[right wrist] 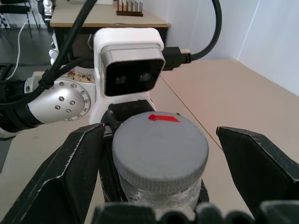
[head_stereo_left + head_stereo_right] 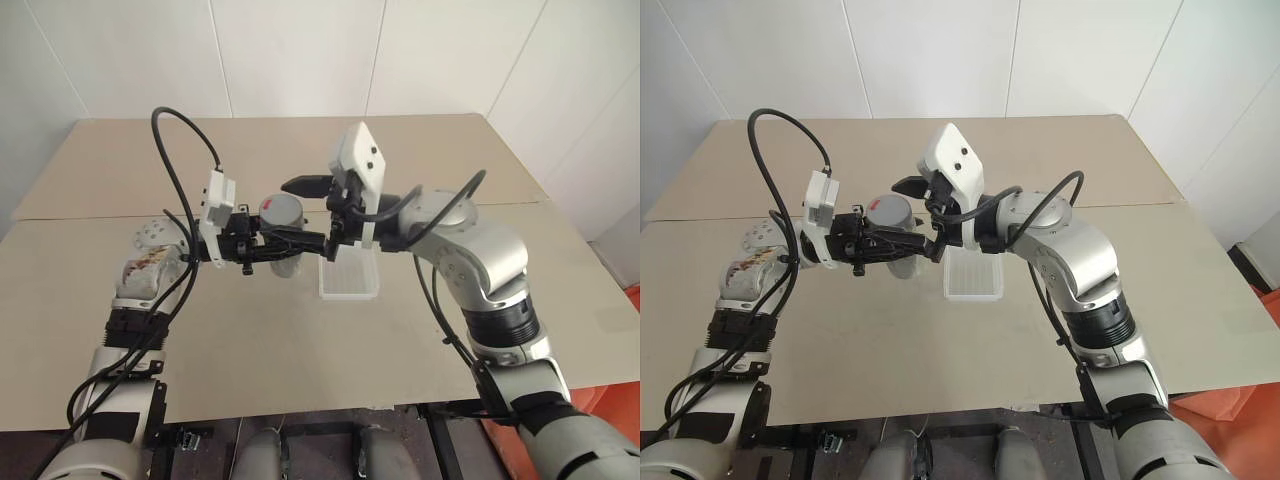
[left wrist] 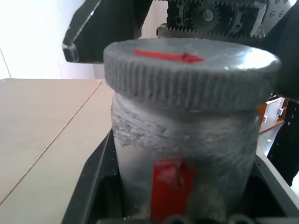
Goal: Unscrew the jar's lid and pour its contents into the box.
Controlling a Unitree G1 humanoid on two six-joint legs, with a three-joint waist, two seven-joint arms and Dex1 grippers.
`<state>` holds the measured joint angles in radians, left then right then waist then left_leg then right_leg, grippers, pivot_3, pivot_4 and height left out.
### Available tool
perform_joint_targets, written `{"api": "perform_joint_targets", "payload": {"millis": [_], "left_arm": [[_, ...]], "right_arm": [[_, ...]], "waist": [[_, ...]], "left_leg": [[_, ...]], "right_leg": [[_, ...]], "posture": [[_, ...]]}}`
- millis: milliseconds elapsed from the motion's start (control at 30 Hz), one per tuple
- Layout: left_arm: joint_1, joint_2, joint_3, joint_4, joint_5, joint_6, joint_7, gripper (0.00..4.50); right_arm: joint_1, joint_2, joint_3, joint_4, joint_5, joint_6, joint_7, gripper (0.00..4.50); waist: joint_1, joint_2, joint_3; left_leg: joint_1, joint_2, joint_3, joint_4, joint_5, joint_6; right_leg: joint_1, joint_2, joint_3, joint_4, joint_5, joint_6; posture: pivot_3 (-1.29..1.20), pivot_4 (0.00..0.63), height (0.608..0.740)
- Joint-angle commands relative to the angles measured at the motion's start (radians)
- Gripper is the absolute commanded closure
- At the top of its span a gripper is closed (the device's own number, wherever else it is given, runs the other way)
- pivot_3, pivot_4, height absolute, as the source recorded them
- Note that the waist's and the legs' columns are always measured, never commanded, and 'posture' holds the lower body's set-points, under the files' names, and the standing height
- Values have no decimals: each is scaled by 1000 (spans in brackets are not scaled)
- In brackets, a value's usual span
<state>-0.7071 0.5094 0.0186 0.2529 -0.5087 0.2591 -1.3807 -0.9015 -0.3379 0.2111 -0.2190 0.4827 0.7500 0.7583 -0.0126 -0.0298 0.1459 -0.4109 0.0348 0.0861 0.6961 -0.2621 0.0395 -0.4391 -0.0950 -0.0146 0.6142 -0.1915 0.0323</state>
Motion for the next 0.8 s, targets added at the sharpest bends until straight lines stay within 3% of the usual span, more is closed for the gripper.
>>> {"api": "perform_joint_targets", "payload": {"millis": [33,167,300,500,800], "left_arm": [[-11,5,8,-30,1,-24,1,2555],[-12,8,7,-29,2,-26,-3,2555],[-11,14,4,-31,5,-28,-11,2555],[5,33,-2,-38,2,-20,-54,2555],[52,55,-8,-63,-24,29,-74,2555]], "right_arm": [[-30,1,-13,-15,2,-15,14,576],[-33,1,-17,0,4,-22,29,1738],[-46,-5,-27,43,8,-37,71,1739],[-121,-36,-56,186,23,-137,251,1739],[-136,-61,-156,196,57,-178,252,1739]], "waist": [[0,0,0],[0,0,0],[0,0,0],[0,0,0],[0,0,0]], "left_leg": [[0,0,0,0,0,0],[0,0,0,0,0,0],[0,0,0,0,0,0],[0,0,0,0,0,0],[0,0,0,0,0,0]], "right_leg": [[0,0,0,0,0,0],[0,0,0,0,0,0],[0,0,0,0,0,0],[0,0,0,0,0,0],[0,0,0,0,0,0]], "posture": [[0,150,740],[0,150,740],[0,150,740],[0,150,740],[0,150,740]]}}
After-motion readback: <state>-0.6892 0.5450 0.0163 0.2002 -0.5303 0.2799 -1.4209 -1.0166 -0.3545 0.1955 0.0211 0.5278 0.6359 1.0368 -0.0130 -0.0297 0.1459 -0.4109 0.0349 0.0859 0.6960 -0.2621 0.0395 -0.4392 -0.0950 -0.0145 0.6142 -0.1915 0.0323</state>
